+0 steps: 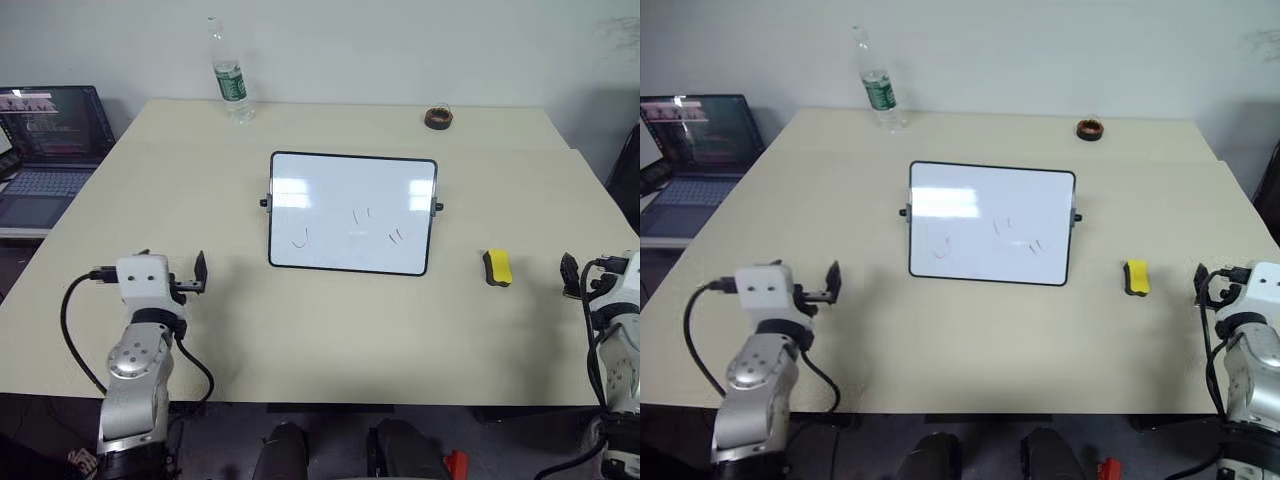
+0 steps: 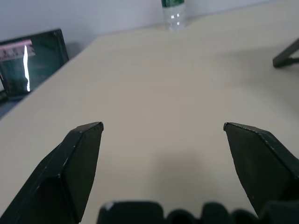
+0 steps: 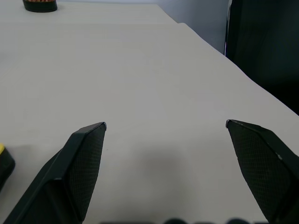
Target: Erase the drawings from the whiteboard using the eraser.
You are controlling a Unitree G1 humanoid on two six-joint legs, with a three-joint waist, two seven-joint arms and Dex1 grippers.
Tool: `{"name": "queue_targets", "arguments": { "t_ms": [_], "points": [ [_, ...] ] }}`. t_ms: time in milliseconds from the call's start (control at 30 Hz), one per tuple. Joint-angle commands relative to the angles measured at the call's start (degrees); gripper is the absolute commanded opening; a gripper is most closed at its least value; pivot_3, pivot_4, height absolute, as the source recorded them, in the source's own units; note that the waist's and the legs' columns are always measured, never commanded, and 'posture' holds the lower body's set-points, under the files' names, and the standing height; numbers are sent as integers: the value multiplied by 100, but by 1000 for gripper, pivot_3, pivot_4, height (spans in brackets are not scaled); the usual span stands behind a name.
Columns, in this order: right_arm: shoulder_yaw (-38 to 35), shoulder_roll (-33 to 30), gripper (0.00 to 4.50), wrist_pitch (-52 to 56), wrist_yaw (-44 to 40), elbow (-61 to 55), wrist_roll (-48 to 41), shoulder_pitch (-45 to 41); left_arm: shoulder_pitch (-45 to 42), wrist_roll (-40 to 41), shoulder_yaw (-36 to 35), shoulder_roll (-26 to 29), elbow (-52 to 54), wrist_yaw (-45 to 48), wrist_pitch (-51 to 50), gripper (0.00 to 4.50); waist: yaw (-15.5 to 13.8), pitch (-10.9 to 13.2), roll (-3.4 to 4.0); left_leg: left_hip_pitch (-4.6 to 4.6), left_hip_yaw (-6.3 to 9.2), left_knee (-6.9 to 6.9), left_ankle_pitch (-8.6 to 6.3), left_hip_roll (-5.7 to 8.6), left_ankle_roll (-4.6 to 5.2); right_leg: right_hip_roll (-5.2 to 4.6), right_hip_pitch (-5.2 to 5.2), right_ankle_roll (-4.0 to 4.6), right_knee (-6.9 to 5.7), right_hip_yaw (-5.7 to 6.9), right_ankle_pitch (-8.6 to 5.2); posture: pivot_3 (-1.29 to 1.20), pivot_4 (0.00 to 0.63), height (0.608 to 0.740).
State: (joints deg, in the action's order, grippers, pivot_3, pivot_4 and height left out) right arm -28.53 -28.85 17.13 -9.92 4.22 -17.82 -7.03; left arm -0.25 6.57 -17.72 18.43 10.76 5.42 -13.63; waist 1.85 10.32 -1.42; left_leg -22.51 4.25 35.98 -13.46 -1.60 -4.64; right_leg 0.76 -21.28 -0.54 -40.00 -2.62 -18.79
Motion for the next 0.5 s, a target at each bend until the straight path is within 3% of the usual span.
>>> {"name": "queue_targets", "arguments": {
  "t_ms": [33, 200, 333, 500],
  "points": [
    [-107, -13, 4472, 114, 20, -401, -100, 38, -18, 87, -112, -46, 255, -44, 62, 4500, -7, 0, 0, 0, 1, 0, 0, 0, 0, 0, 0, 0, 0, 1, 0, 0, 150, 740],
    [25, -78, 4472, 557, -273, -1031, -350, 191, 9, 205, -7, 157, 451, 367, -132, 4500, -7, 0, 1, 0, 1, 0, 0, 3, 0, 1, 0, 0, 0, 1, 0, 0, 150, 740],
    [62, 45, 4472, 1488, -392, -1948, -1079, 283, -220, 797, 77, 639, 676, 1420, -188, 4500, -5, 2, 2, -2, 2, 0, 0, 0, -1, 1, -2, 0, -2, 4, 0, 0, 150, 740],
    [418, 203, 4472, 2140, -178, -2678, -1280, 251, -860, 1490, 326, 1220, 636, 2635, -349, 4500, -8, 2, 3, -2, 5, 1, 0, 3, -1, 5, 0, -1, 0, 7, 0, 0, 150, 740]
  ]
}}
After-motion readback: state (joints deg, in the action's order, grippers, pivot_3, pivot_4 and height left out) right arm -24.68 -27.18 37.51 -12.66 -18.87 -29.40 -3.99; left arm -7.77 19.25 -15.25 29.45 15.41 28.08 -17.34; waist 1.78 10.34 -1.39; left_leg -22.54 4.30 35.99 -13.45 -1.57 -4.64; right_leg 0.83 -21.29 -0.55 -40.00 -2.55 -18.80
